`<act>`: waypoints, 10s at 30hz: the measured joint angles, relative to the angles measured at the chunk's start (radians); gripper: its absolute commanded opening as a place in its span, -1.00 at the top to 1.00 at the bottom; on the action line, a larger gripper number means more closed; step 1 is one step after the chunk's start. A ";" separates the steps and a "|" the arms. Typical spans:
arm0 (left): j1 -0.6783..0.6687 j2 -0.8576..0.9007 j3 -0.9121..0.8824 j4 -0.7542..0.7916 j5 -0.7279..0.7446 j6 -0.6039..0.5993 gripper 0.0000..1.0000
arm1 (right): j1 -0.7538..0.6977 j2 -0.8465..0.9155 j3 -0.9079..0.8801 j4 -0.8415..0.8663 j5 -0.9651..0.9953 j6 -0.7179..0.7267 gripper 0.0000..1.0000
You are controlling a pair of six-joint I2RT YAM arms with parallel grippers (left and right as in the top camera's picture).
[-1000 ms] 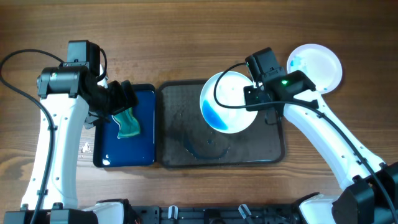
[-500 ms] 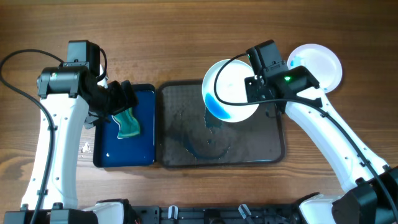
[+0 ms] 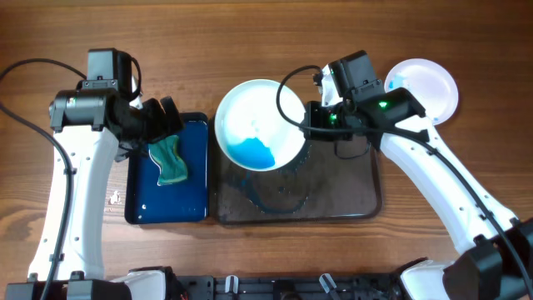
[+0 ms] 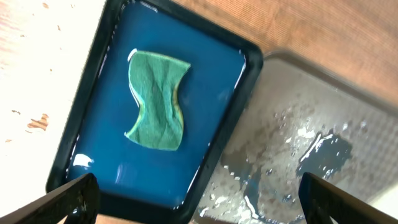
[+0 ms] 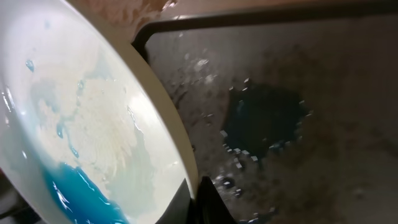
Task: Clean dirty plates on tray and stack at the side
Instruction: 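Carry the plate over the blue tray and tilt it with the right gripper, then hold the tilted plate above the blue tray to drain it, then carry the plate right and lower it onto the stacked plates, then open the right gripper and release the plate on the stack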
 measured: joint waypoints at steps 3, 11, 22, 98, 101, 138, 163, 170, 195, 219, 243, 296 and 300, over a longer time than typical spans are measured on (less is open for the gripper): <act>0.063 0.000 0.000 0.027 0.005 -0.023 -1.00 | 0.016 0.051 0.002 0.000 -0.050 0.039 0.91; 0.409 0.000 0.005 0.033 0.048 -0.036 -1.00 | 0.139 0.230 0.042 -0.039 -0.072 0.070 0.90; 0.713 0.000 0.007 0.031 0.214 -0.037 -1.00 | 0.370 0.547 0.639 -0.256 0.216 -0.026 0.91; 0.713 0.000 0.007 0.000 0.220 -0.037 -1.00 | 0.818 0.557 0.657 0.390 1.564 -1.053 0.91; 0.713 0.000 0.007 0.000 0.220 -0.037 -1.00 | 0.818 0.557 0.657 0.390 1.564 -1.053 0.92; 0.713 0.000 0.007 -0.001 0.220 -0.037 -1.00 | 0.804 0.557 0.658 0.354 1.693 -0.494 0.91; 0.713 0.000 0.007 0.000 0.220 -0.037 -1.00 | 0.789 0.556 0.671 0.185 1.460 -0.595 0.91; 0.713 0.000 0.007 -0.001 0.220 -0.037 -1.00 | 0.785 0.551 0.672 0.144 1.422 -0.592 0.92; 0.713 0.000 0.008 -0.001 0.220 -0.037 -1.00 | 0.768 0.509 0.676 0.114 1.434 -0.612 0.91; 0.713 0.000 0.012 -0.001 0.220 -0.037 -1.00 | 0.723 0.497 0.674 0.002 1.316 -0.455 0.91; 0.713 0.000 0.013 -0.001 0.220 -0.037 -1.00 | 0.661 0.496 0.674 -0.149 1.223 -0.286 0.92; 0.713 0.000 0.013 -0.001 0.220 -0.037 -1.00 | -0.772 0.496 0.407 -0.154 0.409 0.019 -0.21; 0.713 0.000 0.013 -0.001 0.220 -0.037 -1.00 | -0.772 0.496 0.407 -0.135 0.352 -0.082 -0.18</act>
